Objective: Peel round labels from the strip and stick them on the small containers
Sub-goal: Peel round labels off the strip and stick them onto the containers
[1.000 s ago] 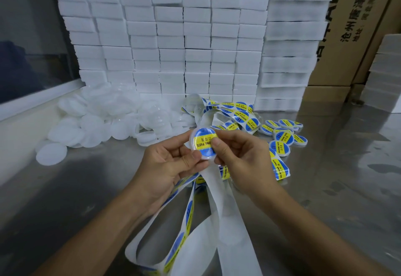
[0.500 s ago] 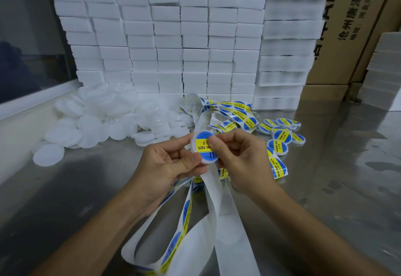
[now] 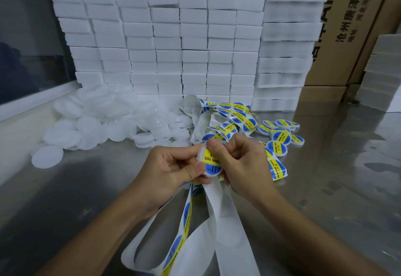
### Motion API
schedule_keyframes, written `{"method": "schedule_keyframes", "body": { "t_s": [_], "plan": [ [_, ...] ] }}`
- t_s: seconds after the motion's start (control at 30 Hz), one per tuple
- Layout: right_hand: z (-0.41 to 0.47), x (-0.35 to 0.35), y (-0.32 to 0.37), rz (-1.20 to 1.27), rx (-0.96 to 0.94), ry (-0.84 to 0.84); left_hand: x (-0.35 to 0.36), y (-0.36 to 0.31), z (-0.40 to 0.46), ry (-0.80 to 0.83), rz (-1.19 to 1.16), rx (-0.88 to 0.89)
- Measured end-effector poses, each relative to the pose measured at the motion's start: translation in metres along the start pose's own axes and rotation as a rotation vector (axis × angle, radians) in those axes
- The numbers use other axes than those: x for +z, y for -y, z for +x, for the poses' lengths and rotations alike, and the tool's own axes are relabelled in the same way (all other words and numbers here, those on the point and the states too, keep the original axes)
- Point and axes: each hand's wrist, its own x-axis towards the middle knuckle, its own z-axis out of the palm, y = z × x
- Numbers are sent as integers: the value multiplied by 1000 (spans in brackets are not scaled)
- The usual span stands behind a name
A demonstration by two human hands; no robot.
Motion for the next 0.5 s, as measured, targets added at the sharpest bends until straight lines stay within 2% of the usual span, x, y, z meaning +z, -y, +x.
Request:
{"method": "schedule_keyframes", "body": {
  "t_s": [0.13, 0.27, 0.33, 0.43, 0.5],
  "plan": [
    [3, -1, -2, 21, -41, 53, -3, 1, 1, 11, 7, -14],
    [5, -2, -1, 123, -51, 101, -5, 2, 4, -81, -83, -15],
    [3, -2, -3, 110, -69, 182, -7, 2, 5, -140, -119, -8],
    [-1, 2, -6, 35, -113, 284, -9, 1, 6, -168, -90, -7],
    [-1, 4, -4, 88, -82, 300, -10, 2, 6, -190, -47, -18]
  ]
}}
